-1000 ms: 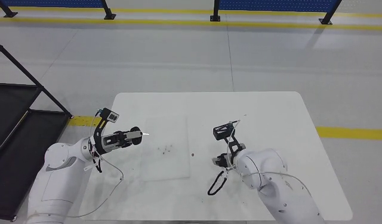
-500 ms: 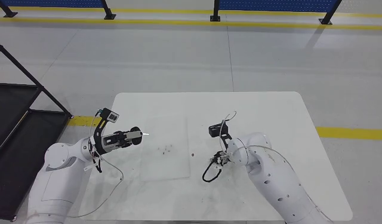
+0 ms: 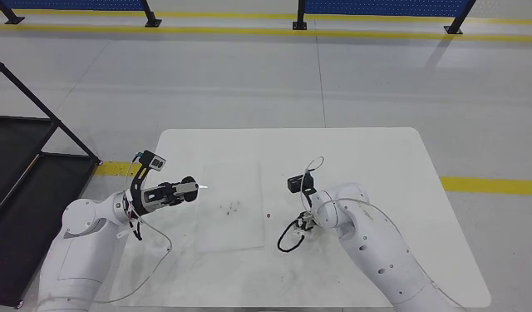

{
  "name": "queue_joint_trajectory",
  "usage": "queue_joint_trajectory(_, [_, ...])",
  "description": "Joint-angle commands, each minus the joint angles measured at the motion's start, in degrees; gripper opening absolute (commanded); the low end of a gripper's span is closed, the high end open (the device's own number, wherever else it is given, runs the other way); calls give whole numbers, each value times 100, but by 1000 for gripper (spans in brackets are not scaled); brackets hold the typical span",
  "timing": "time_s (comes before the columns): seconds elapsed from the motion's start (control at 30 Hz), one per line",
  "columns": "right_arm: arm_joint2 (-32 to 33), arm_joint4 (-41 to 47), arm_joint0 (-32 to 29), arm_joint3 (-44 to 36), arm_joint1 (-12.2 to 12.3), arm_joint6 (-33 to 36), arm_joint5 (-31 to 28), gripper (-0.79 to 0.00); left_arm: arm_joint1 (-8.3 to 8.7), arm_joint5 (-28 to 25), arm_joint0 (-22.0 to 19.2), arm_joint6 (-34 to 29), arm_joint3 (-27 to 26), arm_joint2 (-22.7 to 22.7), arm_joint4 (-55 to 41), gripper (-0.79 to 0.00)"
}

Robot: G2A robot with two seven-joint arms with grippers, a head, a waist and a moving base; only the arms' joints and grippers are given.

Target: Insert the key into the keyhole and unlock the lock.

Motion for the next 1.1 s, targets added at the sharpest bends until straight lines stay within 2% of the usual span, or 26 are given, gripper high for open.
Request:
queue_joint_trajectory(0.0, [10,-23,-18,27,-17,0,0,-754,0,0,0,0,0,0,0,-785])
queue_joint_trajectory(0.03, [13,-42,-30,28,-25,0,0,-785,0,0,0,0,0,0,0,-785])
queue_joint_trajectory(0.23, [83,-58,-170,-11,-78,0,0,-785,0,0,0,0,0,0,0,-785])
queue_joint_trajectory(0.47, [558,301,-421,-364,-118,0,0,-785,0,0,0,0,0,0,0,-785])
queue_joint_trajectory(0.63, [1282,1479,-628,-742,-125,-33,32,-785,0,0,0,0,0,0,0,-785])
queue_joint_trajectory(0.77, [1880,2976,-759,-852,-118,-106,90,-785,0,0,0,0,0,0,0,-785])
queue_joint_trajectory(0.93, [2483,4913,-1061,-558,-125,-742,-531,-785,0,0,0,0,0,0,0,-785])
queue_joint_trajectory(1.07, [2463,5698,-1129,-284,-130,-928,-857,-785,0,0,0,0,0,0,0,-785])
